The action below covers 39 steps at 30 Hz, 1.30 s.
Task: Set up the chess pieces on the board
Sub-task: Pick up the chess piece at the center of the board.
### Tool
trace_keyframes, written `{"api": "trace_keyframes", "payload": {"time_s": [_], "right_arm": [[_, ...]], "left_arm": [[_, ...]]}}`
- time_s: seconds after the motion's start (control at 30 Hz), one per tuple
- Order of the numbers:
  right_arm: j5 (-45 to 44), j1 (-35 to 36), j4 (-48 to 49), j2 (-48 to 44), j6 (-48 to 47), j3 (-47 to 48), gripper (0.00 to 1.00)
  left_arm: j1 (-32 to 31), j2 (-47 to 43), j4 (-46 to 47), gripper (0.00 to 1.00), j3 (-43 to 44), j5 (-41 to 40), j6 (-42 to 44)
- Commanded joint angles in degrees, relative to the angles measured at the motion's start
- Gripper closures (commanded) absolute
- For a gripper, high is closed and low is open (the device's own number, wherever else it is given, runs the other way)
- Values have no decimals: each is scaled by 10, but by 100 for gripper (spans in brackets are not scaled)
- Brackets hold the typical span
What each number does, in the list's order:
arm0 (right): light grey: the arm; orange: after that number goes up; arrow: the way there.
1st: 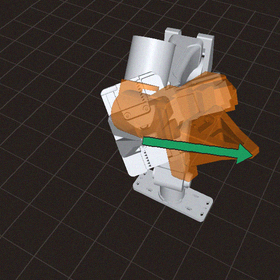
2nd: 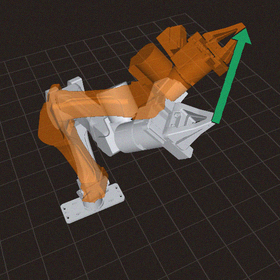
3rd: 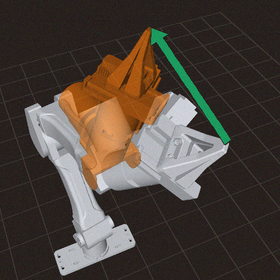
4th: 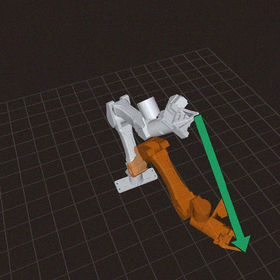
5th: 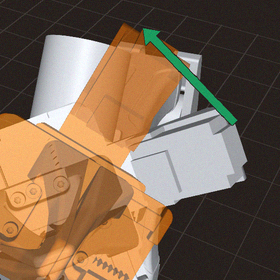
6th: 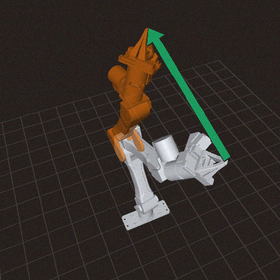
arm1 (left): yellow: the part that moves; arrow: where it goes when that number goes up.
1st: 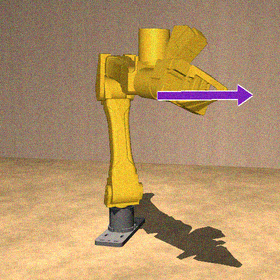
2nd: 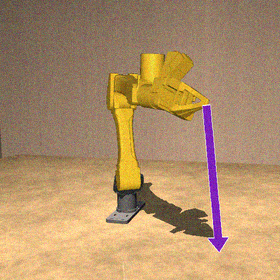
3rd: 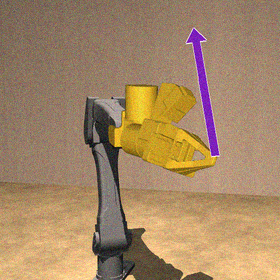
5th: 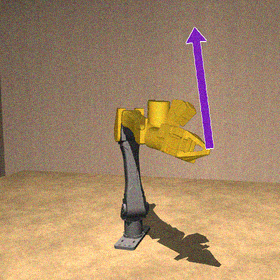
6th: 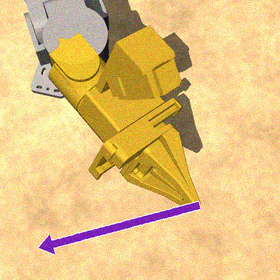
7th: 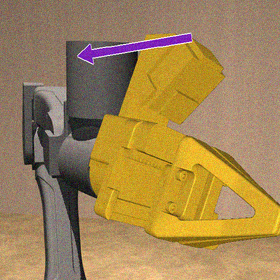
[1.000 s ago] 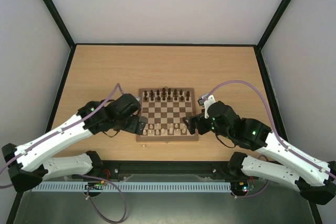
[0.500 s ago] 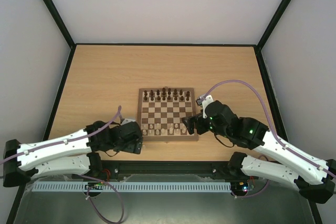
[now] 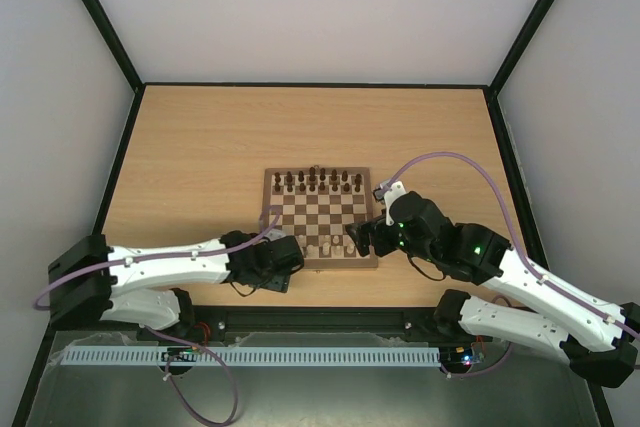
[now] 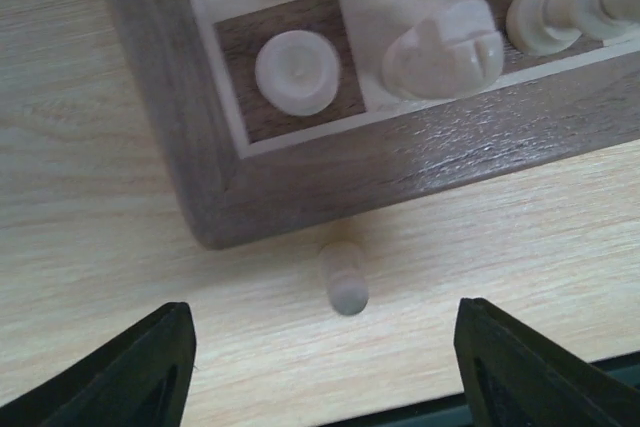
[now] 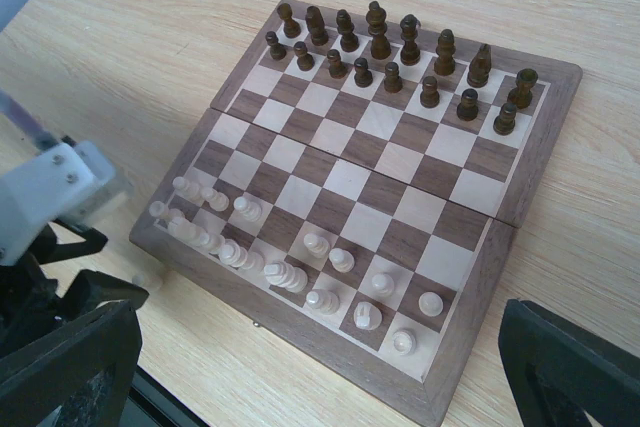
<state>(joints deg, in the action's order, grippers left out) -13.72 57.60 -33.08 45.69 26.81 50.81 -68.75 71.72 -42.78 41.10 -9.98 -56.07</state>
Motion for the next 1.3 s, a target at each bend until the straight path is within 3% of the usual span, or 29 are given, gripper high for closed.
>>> {"api": "trace_keyframes", "payload": {"time_s": [0.0, 0.33, 0.73, 1.27], "right_arm": [[-5, -1, -1, -4, -3, -4, 1], [-5, -1, 0, -7, -3, -3, 1], [-4, -1, 1, -14, -3, -4, 1], [-4, -1, 0, -16, -3, -4, 1]], "left_arm": [[1, 31, 38, 30, 13, 10, 20], [1, 53, 45, 56, 9, 15, 23], [6, 76, 46, 61, 8, 15, 30], [10, 73, 23, 93, 10, 22, 42]]}}
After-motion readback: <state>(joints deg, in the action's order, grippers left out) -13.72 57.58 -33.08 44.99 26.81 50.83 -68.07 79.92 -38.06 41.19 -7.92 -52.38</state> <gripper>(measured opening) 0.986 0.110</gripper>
